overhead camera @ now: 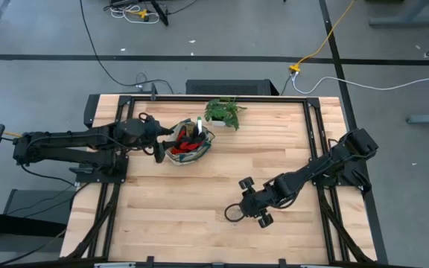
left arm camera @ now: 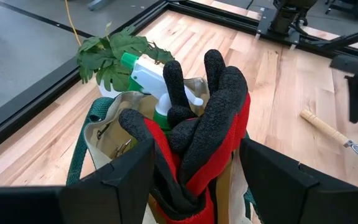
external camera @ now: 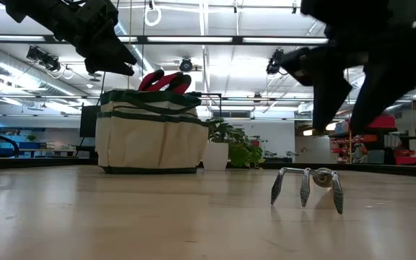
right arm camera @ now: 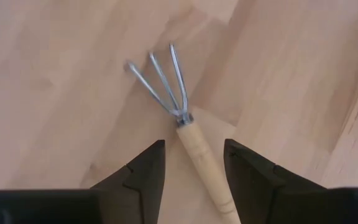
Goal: Pick & Place Garden tools in Gardening bag
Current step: Put the brown hand rake into the gardening bag
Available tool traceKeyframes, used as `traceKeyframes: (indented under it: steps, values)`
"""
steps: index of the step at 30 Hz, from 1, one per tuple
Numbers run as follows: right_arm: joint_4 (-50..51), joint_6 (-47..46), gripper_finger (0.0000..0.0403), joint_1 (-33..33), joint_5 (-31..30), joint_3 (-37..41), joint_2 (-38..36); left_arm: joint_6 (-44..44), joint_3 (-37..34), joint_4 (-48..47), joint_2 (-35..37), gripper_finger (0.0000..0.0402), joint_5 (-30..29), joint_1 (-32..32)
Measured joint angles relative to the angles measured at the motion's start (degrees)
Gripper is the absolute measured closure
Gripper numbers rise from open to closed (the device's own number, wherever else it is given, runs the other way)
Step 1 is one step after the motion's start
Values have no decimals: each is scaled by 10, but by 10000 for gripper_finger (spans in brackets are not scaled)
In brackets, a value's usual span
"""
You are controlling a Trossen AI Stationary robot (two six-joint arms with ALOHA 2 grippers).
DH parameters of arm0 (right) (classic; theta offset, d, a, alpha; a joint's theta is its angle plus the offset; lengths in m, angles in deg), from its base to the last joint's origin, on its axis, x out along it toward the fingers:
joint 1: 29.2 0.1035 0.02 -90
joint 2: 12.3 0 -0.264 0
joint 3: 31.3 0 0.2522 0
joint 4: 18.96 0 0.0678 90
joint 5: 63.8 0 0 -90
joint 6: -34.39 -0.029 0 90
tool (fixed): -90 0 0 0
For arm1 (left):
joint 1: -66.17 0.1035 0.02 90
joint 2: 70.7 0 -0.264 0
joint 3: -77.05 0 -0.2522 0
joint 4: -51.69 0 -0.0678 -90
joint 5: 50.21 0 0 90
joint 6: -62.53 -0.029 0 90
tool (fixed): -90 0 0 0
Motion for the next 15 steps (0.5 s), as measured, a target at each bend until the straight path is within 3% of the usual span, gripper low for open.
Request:
traceKeyframes:
  steps: [15]
  values:
    - [-3,17,246,-20,5,0,59,3,0,1,0,161,0,0]
